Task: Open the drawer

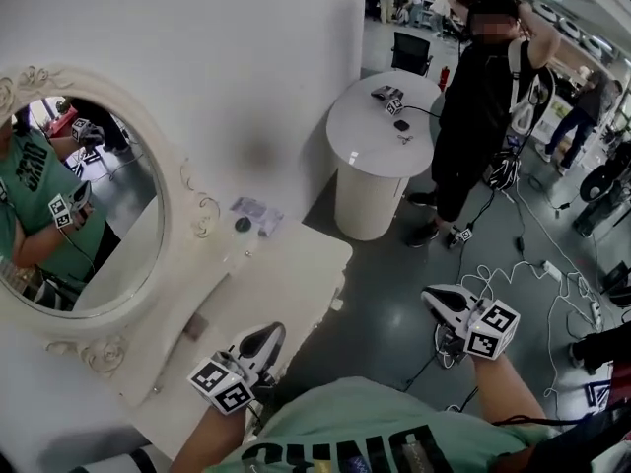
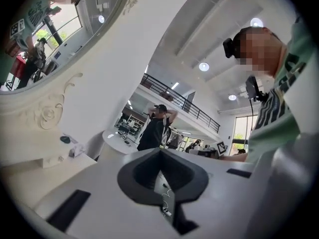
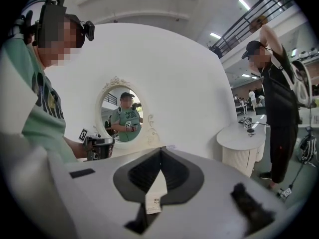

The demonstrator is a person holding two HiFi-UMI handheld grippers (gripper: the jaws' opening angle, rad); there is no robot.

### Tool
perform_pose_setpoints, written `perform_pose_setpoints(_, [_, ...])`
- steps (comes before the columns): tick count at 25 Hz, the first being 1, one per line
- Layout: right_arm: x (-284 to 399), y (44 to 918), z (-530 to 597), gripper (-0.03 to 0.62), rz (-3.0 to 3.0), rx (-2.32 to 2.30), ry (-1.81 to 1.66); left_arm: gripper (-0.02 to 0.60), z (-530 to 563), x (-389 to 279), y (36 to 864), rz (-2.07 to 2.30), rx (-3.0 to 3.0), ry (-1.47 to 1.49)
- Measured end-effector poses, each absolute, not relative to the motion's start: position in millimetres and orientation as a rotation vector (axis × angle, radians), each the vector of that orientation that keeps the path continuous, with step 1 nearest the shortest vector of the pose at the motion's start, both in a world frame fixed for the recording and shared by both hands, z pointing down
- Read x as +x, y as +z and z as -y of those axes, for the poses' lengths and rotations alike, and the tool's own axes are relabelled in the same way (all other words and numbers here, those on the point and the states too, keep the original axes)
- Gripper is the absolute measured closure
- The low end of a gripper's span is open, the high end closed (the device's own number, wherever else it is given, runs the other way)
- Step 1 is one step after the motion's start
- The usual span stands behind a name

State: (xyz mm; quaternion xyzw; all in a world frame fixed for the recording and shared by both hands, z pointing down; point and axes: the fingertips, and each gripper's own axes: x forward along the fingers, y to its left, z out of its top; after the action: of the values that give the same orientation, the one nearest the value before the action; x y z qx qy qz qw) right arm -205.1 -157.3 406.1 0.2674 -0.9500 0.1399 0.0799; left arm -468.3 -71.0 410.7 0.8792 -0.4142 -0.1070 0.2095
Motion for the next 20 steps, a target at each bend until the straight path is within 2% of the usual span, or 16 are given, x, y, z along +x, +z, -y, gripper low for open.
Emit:
perform_pose_setpoints(5, [-141,433,150,0.588,2.865,0.749,0.473,0.574,76,-406,451,1.211,2.302,-0.221])
perform_pose_setpoints(11, [-84,478,171,0.588,2.864,0.688,0.548,0.574,102,-341,536,1.238,2.075,-0.145])
perform_pose_setpoints(17, [-59,503,164,0.588,2.826,0.735,0.619,0.571,102,-320,628,1.233,1.939,0.059])
perform_pose_setpoints(18, [-59,508,162,0.588,2.818,0.746,0.632,0.563,103,-321,644,1.248,1.922,0.108])
perform_pose_setpoints(20, [-61,517,157,0.588,2.806,0.761,0.659,0.508,104,-326,676,1.278,1.892,0.207])
